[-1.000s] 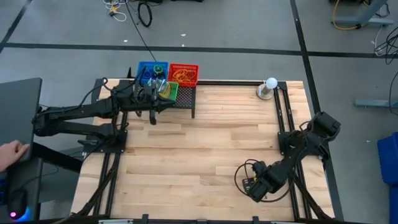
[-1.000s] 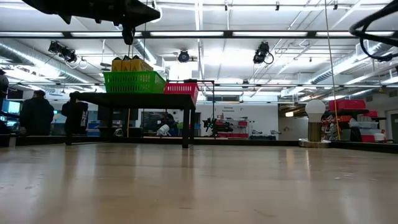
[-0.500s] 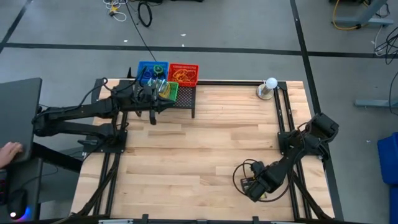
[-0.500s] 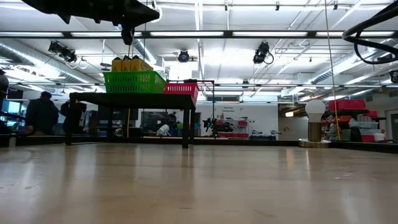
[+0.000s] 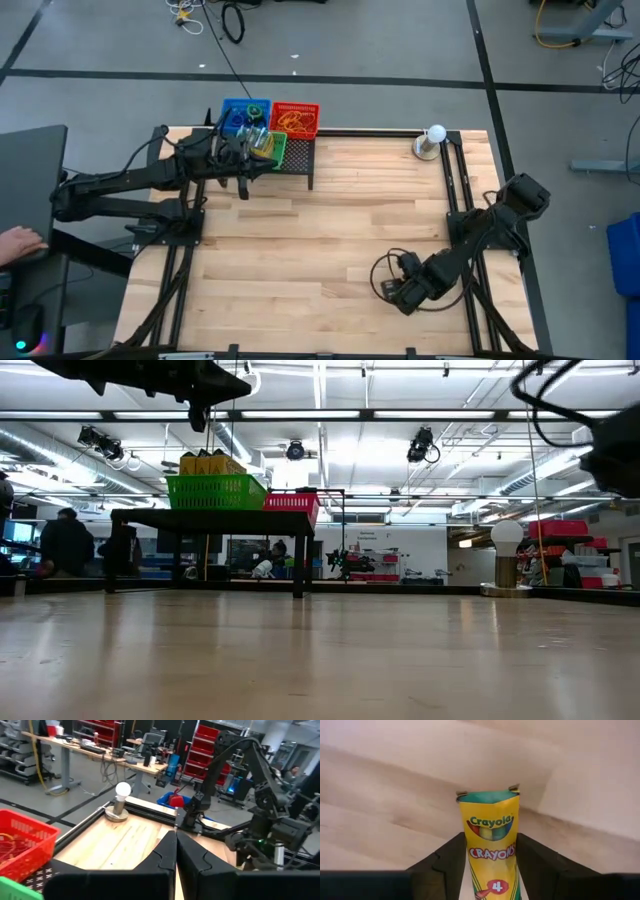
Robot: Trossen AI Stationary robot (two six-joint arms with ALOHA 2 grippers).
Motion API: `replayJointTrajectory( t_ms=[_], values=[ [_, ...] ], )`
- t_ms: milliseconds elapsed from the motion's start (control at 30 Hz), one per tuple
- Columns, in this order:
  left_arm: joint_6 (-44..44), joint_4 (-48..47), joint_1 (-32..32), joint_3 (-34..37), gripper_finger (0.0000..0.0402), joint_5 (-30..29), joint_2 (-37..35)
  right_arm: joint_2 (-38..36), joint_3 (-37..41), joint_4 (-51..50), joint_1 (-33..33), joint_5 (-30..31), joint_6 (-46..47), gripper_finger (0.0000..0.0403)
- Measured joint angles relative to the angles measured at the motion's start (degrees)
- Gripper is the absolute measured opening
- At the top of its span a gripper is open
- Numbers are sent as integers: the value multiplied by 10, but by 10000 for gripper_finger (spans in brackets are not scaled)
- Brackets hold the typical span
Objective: Pick & Place Office Desk Supplies
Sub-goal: Put the crayon box into the green bin
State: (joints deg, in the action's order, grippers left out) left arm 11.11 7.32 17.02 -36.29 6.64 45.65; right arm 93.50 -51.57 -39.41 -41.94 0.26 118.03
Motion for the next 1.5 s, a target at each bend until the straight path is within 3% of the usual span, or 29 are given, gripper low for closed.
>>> replayJointTrajectory(
  t_ms=[200, 333, 533, 700, 833, 1000, 1200, 1500],
  values=[
    [0, 0, 16, 0, 7, -13, -19, -48, -9, -13, 46, 75, -86, 171],
    [17, 30, 35, 38, 7, -16, -39, -74, -44, -46, 99, 145, -205, 171],
    [43, 130, 38, 114, 7, -2, -70, -84, -123, -41, 219, 236, -480, 171],
    [33, 137, 38, 130, 7, -5, -101, -85, -177, 77, 339, 270, -748, 171],
    [4, 139, 48, 130, 7, -8, -139, -82, -199, 239, 429, 253, -924, 171],
    [-5, 117, 73, 130, 7, -11, -166, -47, -226, 414, 511, 198, -1053, 171],
    [13, 90, 95, 130, 7, -11, -173, 55, -292, 526, 562, 127, -1121, 171],
    [16, 91, 109, 130, 7, -21, -173, 177, -350, 630, 577, 87, -1150, 171]
  ],
)
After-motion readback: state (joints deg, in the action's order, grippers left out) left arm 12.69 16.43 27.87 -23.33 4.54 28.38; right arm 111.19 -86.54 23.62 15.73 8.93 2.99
